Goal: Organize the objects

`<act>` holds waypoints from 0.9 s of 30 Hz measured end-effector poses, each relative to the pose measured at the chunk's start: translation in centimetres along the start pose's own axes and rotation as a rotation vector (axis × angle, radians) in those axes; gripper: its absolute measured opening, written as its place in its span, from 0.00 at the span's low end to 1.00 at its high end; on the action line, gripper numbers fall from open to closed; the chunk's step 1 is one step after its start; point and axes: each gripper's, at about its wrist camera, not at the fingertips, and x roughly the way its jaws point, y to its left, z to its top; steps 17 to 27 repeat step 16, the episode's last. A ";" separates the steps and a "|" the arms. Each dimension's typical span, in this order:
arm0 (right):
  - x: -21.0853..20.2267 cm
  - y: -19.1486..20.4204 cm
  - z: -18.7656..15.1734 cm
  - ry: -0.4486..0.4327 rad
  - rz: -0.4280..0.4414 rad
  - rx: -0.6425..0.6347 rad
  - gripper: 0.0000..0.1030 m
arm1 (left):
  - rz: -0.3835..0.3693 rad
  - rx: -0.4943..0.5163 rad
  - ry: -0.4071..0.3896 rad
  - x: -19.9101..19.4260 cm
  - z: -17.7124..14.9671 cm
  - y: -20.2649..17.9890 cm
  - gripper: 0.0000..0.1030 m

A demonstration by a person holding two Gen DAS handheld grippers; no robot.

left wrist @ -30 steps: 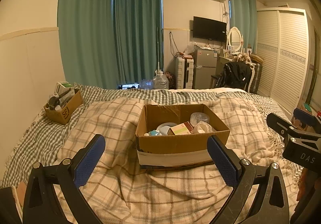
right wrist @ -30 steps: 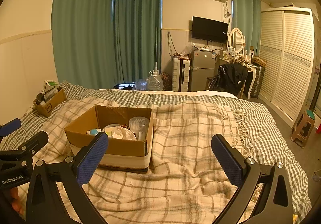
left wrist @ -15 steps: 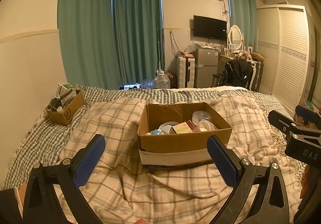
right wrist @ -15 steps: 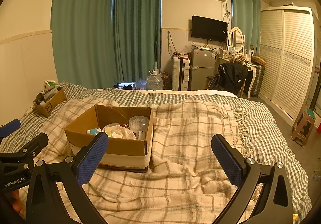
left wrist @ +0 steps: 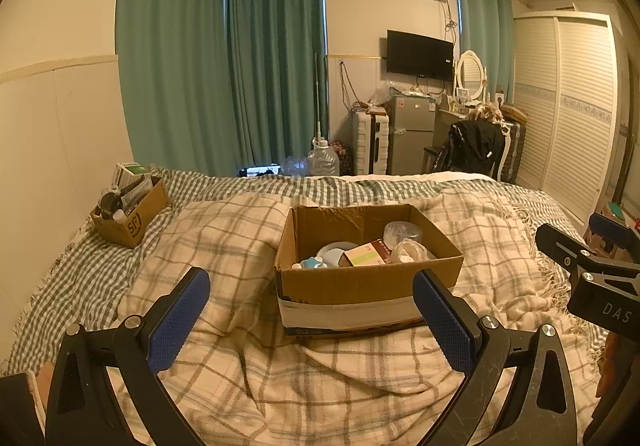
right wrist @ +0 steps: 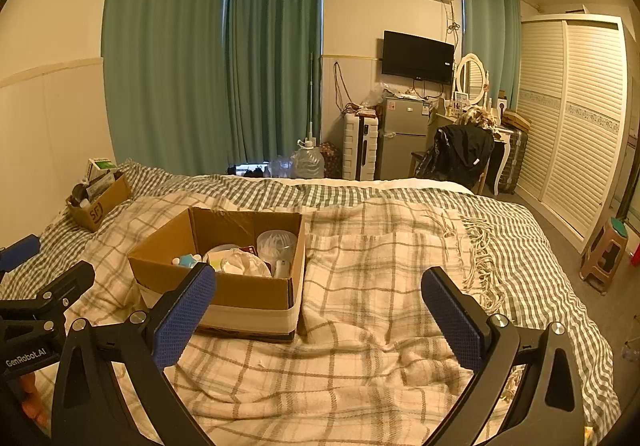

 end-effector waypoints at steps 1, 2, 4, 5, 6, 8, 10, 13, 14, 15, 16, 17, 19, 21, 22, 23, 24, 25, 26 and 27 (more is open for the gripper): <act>0.0 0.0 0.0 0.001 0.001 0.001 1.00 | 0.000 0.000 0.000 0.0 0.0 0.0 1.00; 0.0 0.0 0.0 0.003 0.002 0.000 1.00 | 0.001 0.000 -0.001 0.0 0.0 0.0 1.00; 0.0 0.1 0.0 0.004 0.000 -0.002 1.00 | 0.000 0.000 0.001 0.1 0.0 0.0 1.00; 0.1 0.1 0.0 0.004 0.000 -0.003 1.00 | 0.000 -0.001 0.002 0.1 0.1 0.0 1.00; 0.1 0.1 0.0 0.004 0.001 -0.002 1.00 | -0.002 -0.002 0.003 0.1 0.1 0.0 1.00; 0.1 0.2 0.0 0.004 0.001 -0.002 1.00 | -0.005 -0.003 0.003 0.1 0.0 0.0 1.00; 0.1 0.2 0.0 0.006 0.000 -0.003 1.00 | -0.004 -0.002 0.004 0.1 0.0 0.0 1.00; 0.2 0.2 -0.1 0.007 0.001 0.000 1.00 | -0.001 -0.004 0.003 0.0 -0.1 0.0 1.00; 0.2 0.2 -0.1 0.009 0.000 0.000 1.00 | 0.002 -0.007 0.004 0.0 -0.1 -0.1 1.00; 0.2 0.1 -0.1 0.008 0.000 -0.001 1.00 | 0.003 -0.009 0.006 0.0 -0.1 -0.1 1.00; 0.2 0.1 0.0 0.008 0.000 0.000 1.00 | 0.005 -0.012 0.006 0.0 -0.2 0.0 1.00; 0.2 0.1 0.0 0.008 0.000 0.000 1.00 | 0.005 -0.012 0.006 0.0 -0.2 0.0 1.00; 0.2 0.1 0.0 0.008 0.000 0.000 1.00 | 0.005 -0.012 0.006 0.0 -0.2 0.0 1.00; 0.2 0.1 0.0 0.008 0.000 0.000 1.00 | 0.005 -0.012 0.006 0.0 -0.2 0.0 1.00; 0.2 0.1 0.0 0.008 0.000 0.000 1.00 | 0.005 -0.012 0.006 0.0 -0.2 0.0 1.00; 0.2 0.1 0.0 0.008 0.000 0.000 1.00 | 0.005 -0.012 0.006 0.0 -0.2 0.0 1.00; 0.2 0.1 0.0 0.008 0.000 0.000 1.00 | 0.005 -0.012 0.006 0.0 -0.2 0.0 1.00; 0.2 0.1 0.0 0.008 0.000 0.000 1.00 | 0.005 -0.012 0.006 0.0 -0.2 0.0 1.00; 0.2 0.1 0.0 0.008 0.000 0.000 1.00 | 0.005 -0.012 0.006 0.0 -0.2 0.0 1.00; 0.2 0.1 0.0 0.008 0.000 0.000 1.00 | 0.005 -0.012 0.006 0.0 -0.2 0.0 1.00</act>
